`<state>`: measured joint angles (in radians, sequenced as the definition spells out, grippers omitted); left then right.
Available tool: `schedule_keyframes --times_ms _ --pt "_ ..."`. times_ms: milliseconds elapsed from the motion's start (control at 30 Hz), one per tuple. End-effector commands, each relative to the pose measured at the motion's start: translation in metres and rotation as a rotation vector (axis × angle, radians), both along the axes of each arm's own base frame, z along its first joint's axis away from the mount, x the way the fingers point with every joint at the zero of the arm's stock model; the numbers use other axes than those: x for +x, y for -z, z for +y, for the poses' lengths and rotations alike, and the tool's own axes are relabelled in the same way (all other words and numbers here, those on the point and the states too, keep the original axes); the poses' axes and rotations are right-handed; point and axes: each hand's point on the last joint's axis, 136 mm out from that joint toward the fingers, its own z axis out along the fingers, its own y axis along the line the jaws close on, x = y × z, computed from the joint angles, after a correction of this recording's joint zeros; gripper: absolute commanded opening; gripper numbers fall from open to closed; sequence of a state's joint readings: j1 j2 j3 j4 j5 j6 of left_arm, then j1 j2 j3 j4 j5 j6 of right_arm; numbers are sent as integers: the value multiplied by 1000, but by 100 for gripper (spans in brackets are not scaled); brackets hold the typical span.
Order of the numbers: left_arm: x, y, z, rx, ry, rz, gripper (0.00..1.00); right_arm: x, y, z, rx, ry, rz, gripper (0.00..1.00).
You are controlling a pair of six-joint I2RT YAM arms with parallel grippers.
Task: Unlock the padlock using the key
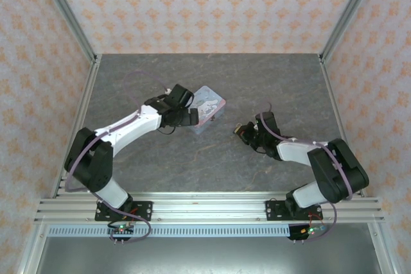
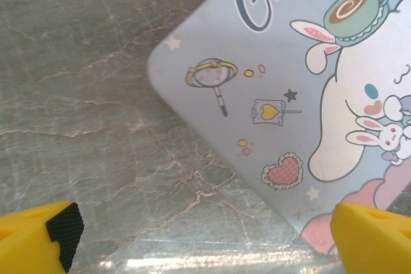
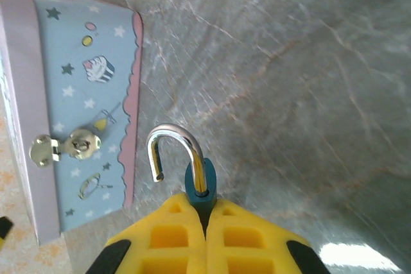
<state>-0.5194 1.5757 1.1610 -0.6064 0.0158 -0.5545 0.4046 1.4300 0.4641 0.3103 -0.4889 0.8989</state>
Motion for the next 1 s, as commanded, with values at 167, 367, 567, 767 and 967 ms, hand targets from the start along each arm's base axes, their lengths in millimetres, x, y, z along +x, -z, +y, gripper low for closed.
schedule_keyframes --times_ms 167,367,567,767,967 --pt "-21 -61 31 -60 -36 -73 100 -28 19 -38 -81 41 88 0" --pt "-34 -75 51 -70 -72 -99 100 -36 26 -54 -125 67 124 10" --pt "-41 -83 63 -71 -96 -117 100 -40 17 -65 -151 90 131 44" --pt "-41 -101 79 -24 -118 -169 100 -41 -25 -80 -198 129 57 83" --pt "-34 -134 115 101 -227 -334 100 -27 -89 -118 -402 226 -64 99"
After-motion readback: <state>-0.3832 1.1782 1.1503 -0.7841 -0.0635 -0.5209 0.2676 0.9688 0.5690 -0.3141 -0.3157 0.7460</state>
